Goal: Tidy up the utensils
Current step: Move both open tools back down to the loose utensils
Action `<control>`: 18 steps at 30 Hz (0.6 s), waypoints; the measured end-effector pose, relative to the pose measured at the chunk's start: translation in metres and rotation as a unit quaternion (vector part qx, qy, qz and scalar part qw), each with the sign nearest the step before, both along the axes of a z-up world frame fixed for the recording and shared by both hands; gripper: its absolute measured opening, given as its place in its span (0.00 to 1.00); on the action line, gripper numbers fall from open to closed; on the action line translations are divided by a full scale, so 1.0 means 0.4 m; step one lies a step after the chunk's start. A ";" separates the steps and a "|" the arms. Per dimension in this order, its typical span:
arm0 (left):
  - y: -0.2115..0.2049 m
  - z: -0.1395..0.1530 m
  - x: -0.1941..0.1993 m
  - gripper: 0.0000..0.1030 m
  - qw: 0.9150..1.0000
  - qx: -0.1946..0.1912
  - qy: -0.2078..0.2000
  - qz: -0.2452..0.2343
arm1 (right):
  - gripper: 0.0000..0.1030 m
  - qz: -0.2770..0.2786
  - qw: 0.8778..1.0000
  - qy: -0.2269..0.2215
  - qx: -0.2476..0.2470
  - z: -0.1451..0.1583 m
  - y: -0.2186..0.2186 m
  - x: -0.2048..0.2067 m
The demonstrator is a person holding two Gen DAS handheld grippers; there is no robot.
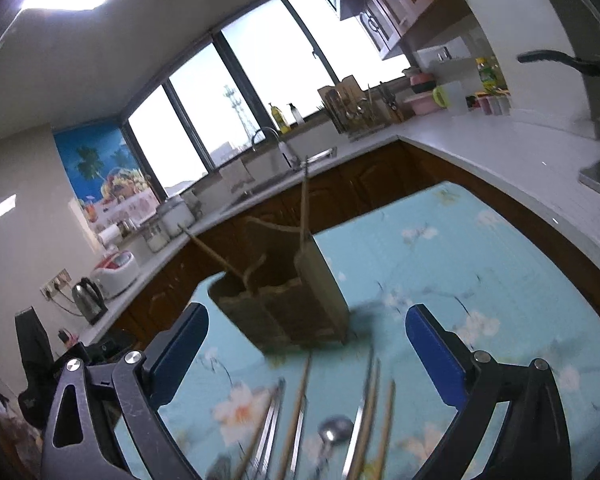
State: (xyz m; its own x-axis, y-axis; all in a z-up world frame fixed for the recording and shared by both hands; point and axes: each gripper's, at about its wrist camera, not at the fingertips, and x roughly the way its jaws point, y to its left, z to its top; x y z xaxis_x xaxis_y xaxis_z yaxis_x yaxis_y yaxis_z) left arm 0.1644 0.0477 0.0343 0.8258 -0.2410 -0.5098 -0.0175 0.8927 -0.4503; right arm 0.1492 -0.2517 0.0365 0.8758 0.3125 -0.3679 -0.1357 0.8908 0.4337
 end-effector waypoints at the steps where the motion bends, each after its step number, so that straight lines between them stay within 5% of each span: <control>1: -0.002 -0.008 -0.005 0.85 1.000 0.002 0.005 -0.002 | 0.97 -0.003 1.000 0.004 -0.006 -0.010 -0.003 -0.017; 18: -0.076 -0.096 -0.050 0.85 0.995 0.048 0.073 -0.051 | 0.97 0.002 0.996 0.068 -0.064 -0.105 0.018 -0.071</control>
State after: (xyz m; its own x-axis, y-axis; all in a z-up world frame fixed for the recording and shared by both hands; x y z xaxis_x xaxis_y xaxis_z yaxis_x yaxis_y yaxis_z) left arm 0.1444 0.0172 -0.0042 0.7152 -0.2646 -0.6469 0.0165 0.9317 -0.3628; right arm 0.1207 -0.2443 -0.0056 0.8143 0.2590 -0.5195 -0.0879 0.9397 0.3305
